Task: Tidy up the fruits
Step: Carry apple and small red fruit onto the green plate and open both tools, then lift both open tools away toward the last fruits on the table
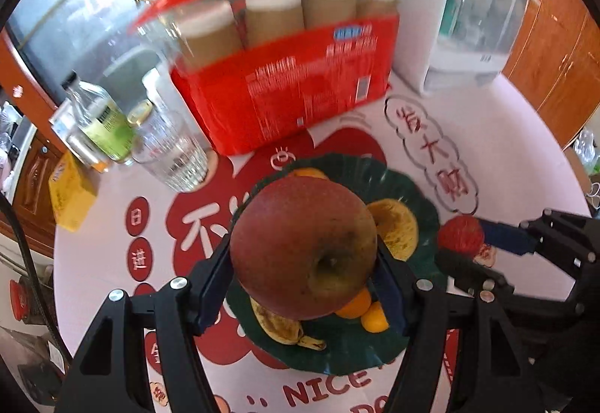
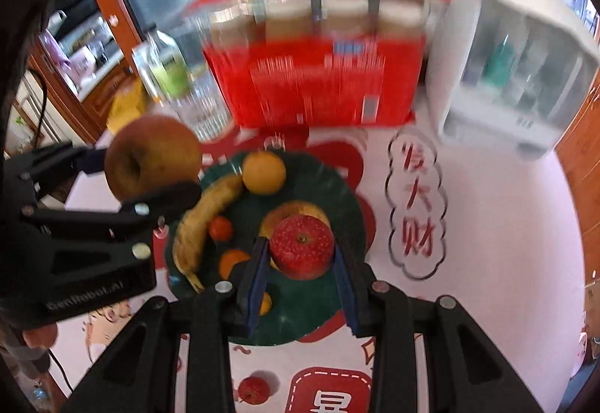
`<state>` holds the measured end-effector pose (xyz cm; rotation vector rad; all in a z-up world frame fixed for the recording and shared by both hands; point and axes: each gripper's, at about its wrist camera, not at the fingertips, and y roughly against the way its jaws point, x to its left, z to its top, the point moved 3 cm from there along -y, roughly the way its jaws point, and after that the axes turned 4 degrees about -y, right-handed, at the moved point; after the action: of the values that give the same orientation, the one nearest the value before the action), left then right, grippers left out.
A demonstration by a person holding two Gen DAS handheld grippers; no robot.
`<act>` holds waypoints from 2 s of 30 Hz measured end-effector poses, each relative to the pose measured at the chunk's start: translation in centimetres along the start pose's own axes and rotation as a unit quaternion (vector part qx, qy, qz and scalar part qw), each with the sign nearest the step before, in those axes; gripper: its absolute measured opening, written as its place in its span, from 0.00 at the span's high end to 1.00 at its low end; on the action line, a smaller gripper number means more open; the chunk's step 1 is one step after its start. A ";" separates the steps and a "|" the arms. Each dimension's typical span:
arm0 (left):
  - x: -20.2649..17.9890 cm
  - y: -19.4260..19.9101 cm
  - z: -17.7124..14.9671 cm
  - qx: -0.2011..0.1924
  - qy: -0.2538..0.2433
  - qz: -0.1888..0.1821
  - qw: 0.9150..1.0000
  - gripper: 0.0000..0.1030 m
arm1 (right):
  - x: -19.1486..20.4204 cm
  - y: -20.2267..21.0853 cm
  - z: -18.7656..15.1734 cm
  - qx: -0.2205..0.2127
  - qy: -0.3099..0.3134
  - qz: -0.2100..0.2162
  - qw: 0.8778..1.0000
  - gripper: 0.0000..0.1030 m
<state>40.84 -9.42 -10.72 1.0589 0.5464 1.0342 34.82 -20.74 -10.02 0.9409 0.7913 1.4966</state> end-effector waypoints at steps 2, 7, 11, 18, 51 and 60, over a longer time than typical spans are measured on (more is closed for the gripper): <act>0.1 -1.7 -0.4 0.013 0.004 -0.006 1.000 0.35 | 0.0 -1.7 -0.8 0.016 0.001 0.001 1.000 0.67; 0.4 -4.7 -1.1 0.036 0.015 -0.018 0.999 0.35 | 0.1 -4.4 -2.5 0.045 0.009 -0.002 0.999 0.67; 0.1 -6.2 -1.6 0.046 0.016 -0.023 0.999 0.35 | 0.1 -5.7 -3.4 0.060 0.012 -0.002 0.998 0.67; -0.5 -7.2 -1.9 0.055 0.013 -0.028 0.998 0.34 | -0.4 -7.6 -4.0 0.082 0.008 -0.013 0.996 0.66; -0.8 -0.5 -3.1 -0.004 0.005 0.013 1.000 0.18 | 0.4 -2.6 -4.3 0.037 -0.001 -0.008 0.999 0.47; -0.5 3.2 -6.0 -0.009 0.010 0.024 1.000 0.18 | 0.5 0.5 -6.1 0.027 -0.005 -0.003 1.000 0.47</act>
<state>34.56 -6.83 -10.42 1.0505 0.5289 1.0903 29.14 -20.14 -12.28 0.9846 0.8301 1.4693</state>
